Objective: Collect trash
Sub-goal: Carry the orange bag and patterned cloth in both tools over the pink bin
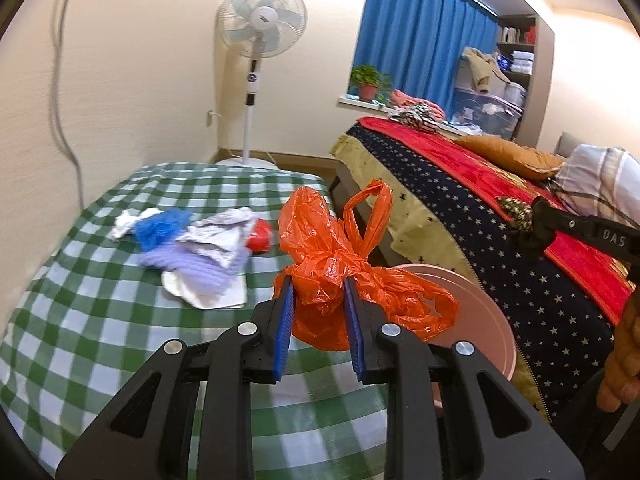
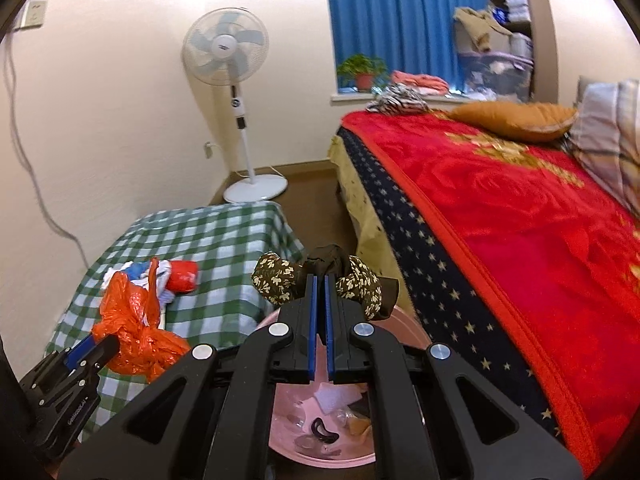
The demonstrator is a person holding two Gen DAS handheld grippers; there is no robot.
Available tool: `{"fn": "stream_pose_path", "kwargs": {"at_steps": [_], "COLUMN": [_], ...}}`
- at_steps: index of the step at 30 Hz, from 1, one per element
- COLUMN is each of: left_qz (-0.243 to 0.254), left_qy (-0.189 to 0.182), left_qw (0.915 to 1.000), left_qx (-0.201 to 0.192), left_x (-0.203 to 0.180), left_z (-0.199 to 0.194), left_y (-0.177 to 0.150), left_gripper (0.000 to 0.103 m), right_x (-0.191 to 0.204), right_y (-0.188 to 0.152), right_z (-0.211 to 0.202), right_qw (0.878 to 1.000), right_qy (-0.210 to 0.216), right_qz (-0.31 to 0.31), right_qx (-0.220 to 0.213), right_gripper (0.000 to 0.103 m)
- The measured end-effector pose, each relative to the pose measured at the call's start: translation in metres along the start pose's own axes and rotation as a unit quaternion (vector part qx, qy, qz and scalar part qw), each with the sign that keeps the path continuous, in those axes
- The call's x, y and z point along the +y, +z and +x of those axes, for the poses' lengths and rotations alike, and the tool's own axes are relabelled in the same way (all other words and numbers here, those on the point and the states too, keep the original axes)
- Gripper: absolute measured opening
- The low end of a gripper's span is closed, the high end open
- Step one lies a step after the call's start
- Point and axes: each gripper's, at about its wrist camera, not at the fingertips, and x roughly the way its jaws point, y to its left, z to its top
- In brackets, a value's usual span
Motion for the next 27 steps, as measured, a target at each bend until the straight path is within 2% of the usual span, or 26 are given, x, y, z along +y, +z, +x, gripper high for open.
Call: {"fn": "stream_pose_path", "kwargs": {"at_steps": [11,27], "left_qz": [0.025,0.027], "left_qy": [-0.037,-0.064], "left_qw": [0.9988,0.9965], "left_qx": [0.017,0.046], "left_x": [-0.037,-0.053], "left_z": [0.035,0.07], "left_y": [-0.008,-0.019], "left_gripper": [0.024,0.024], "right_x": [-0.011,-0.015], "right_y": [-0.006,-0.011], "right_z": [0.017,0.035], "right_qw": [1.0,0.999], "right_qy": [-0.022,-0.044], "right_qz": [0.006,0.008], "right_qx": [0.0,0.013], "right_gripper": [0.004,0.004]}}
